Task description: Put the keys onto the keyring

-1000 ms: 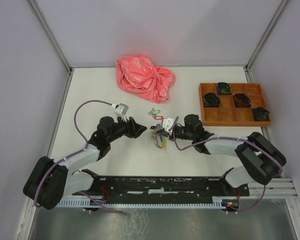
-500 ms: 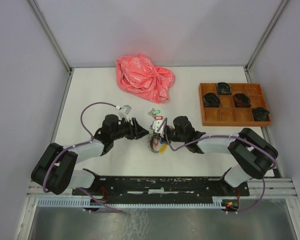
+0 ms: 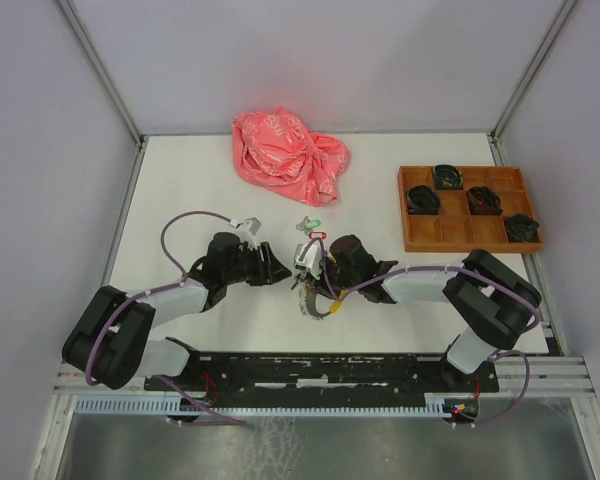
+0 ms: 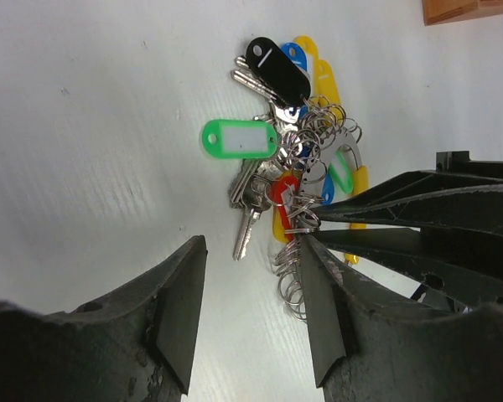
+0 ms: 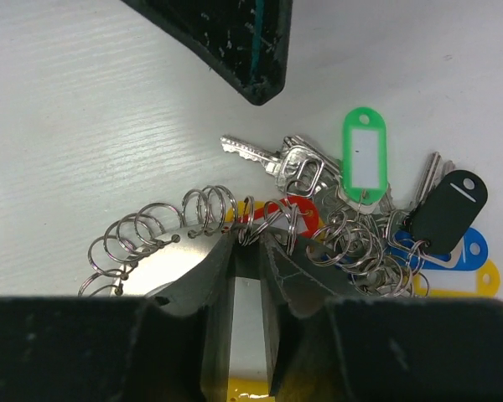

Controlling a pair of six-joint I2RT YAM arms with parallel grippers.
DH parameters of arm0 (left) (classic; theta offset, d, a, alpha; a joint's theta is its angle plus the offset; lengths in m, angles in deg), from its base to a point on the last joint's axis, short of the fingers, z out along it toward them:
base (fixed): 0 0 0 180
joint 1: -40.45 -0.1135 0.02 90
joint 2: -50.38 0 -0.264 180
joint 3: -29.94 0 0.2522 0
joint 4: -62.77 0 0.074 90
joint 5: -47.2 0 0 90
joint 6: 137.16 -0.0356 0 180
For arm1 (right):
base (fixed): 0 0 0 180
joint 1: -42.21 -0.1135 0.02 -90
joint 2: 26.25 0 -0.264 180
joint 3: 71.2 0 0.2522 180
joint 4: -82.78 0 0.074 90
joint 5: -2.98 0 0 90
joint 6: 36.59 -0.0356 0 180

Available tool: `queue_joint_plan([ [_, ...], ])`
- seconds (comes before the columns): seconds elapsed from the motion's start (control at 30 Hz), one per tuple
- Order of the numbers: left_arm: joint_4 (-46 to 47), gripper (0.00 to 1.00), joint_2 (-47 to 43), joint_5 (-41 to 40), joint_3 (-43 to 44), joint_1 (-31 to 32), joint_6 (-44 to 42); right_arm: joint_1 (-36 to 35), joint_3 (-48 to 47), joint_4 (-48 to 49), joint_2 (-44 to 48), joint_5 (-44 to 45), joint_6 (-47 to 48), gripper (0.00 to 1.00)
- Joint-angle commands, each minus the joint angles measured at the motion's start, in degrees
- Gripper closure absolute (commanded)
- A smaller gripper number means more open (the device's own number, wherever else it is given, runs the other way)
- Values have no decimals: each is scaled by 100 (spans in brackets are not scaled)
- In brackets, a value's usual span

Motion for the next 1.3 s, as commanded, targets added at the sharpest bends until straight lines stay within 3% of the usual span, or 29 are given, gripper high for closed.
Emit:
queue_joint_plan([
  [0.0,3,45,-133,-58,-26,57,80,-16,-530,-888,304,73,-344,72],
  [0.2,-103,48,-216,-121,-28,169,80,-5,-1158,-2422,666,237,-599,64],
  [0.47,-88,56,-19,-209,34,355,131,-3,-2406,-3835,233,757,-1993,67],
  [0.77,76,61,232,-192,103,425,189,-97,-2612,-3716,-181,1386,-3259,75],
  [1.27,261,62,480,-103,169,552,131,-239,-2744,-3339,-617,2013,-4081,80],
])
